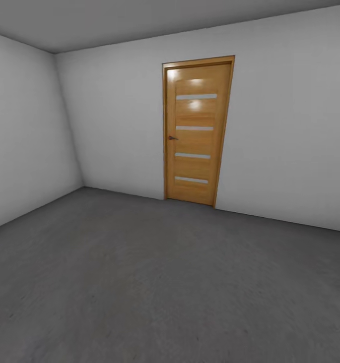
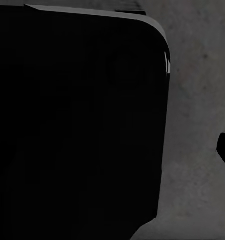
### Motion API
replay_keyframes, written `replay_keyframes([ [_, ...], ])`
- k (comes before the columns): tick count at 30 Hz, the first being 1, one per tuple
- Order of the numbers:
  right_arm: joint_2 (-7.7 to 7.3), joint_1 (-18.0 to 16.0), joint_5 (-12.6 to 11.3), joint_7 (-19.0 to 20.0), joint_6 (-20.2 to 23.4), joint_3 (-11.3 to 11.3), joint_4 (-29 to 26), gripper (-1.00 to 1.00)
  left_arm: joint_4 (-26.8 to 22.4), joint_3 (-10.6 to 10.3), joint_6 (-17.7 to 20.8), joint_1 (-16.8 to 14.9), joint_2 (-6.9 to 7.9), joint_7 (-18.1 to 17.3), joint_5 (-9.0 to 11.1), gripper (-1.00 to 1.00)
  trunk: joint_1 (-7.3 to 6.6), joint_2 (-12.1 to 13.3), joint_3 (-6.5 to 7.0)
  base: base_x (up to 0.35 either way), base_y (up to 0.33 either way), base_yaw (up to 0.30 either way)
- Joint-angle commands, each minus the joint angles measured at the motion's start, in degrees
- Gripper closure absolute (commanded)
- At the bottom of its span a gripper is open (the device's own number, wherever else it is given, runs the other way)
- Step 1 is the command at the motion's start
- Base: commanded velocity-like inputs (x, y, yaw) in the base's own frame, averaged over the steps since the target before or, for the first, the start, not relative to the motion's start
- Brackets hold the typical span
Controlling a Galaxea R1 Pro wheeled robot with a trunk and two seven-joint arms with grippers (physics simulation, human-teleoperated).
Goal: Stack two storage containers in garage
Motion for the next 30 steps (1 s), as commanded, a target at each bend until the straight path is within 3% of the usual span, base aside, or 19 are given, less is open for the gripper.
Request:
replay_keyframes([
  [1,0.0,-0.01,0.07,-0.02,-0.13,0.02,-0.02,-1.0,-0.02,-0.01,-0.1,0.0,-0.01,0.0,-0.02,-1.0,0.0,-0.02,-0.05,0.0,0.0,-0.261],
  [17,-0.12,-0.01,-0.04,-0.07,-0.36,0.11,-0.02,-1.0,0.0,0.02,-0.07,0.0,-0.12,-0.02,0.17,-1.0,0.0,-0.02,-0.05,0.0,0.0,-0.035],
  [30,-0.17,-0.01,0.14,-0.07,-0.43,0.1,-0.02,-1.0,-0.09,0.27,0.09,0.0,-1.04,-0.1,0.35,-1.0,0.0,-0.02,-0.05,0.044,0.0,0.0],
])
